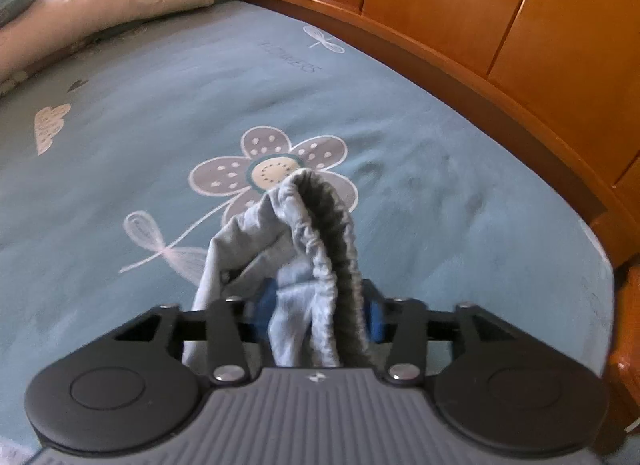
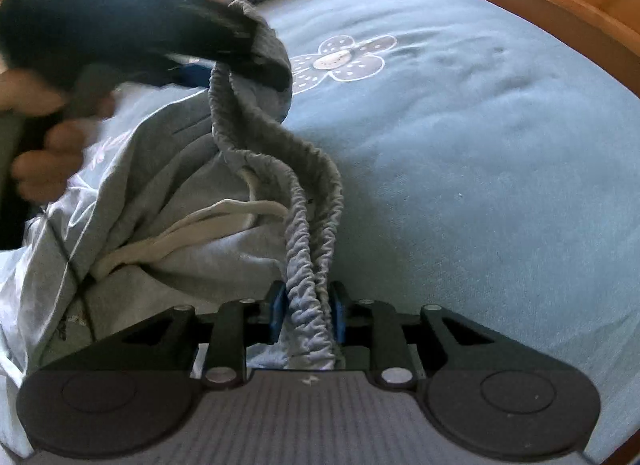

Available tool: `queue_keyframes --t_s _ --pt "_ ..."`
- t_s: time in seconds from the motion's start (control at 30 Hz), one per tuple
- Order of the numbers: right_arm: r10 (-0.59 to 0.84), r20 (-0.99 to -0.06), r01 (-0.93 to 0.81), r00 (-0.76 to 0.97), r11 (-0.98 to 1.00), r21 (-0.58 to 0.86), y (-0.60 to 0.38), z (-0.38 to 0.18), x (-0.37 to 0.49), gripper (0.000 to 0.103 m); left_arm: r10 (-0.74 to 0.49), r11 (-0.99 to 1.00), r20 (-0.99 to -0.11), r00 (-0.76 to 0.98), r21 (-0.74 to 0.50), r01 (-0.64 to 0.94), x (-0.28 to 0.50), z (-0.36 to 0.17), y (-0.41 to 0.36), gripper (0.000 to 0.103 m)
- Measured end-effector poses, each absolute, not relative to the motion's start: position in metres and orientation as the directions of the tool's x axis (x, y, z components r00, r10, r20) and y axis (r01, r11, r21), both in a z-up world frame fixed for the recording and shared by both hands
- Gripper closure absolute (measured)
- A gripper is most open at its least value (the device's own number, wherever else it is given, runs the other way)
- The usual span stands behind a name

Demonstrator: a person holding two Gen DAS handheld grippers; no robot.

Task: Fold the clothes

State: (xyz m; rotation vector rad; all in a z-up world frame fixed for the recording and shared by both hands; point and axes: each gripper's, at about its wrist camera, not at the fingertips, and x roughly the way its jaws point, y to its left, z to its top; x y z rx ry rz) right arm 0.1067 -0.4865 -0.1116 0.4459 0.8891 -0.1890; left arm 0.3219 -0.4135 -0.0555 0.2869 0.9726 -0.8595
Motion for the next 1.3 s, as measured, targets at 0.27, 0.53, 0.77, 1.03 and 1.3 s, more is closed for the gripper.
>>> queue_keyframes --t_s 0.27,0.53,0.77,1.03,1.3 --pt "-0.08 -0.746 0.385 0.661 0.889 0.247 -0.481 -0.091 0.094 0.044 -0.569 0.603 -0.784 0.247 -0.194 0.774 0.294 -0.011 -0.33 0.037" --pt "0.024 -0.651 0.267 0.759 0.9 0.345 -0.435 -0.054 0.078 0.038 -0.474 0.671 -0.767 0.433 0.004 0.741 0.255 0.001 -0.228 0.033" --pt "0.2 -0.632 0.114 0.748 0.9 0.42 -0.369 -0.066 0.089 0.038 -0.417 0.672 -0.733 0.538 0.15 0.726 0.204 -0.012 -0.144 0.033" --pt "0.292 -0.644 0.078 0.707 0.873 0.481 -0.313 -0.087 0.096 0.038 -0.451 0.486 -0.674 0.585 0.364 0.795 0.14 -0.02 -0.087 0.033" --pt "0.328 -0.651 0.06 0.685 0.865 0.499 -0.296 -0.089 0.098 0.033 -0.425 0.292 -0.698 0.577 0.498 0.817 0.119 -0.049 -0.08 0.033"
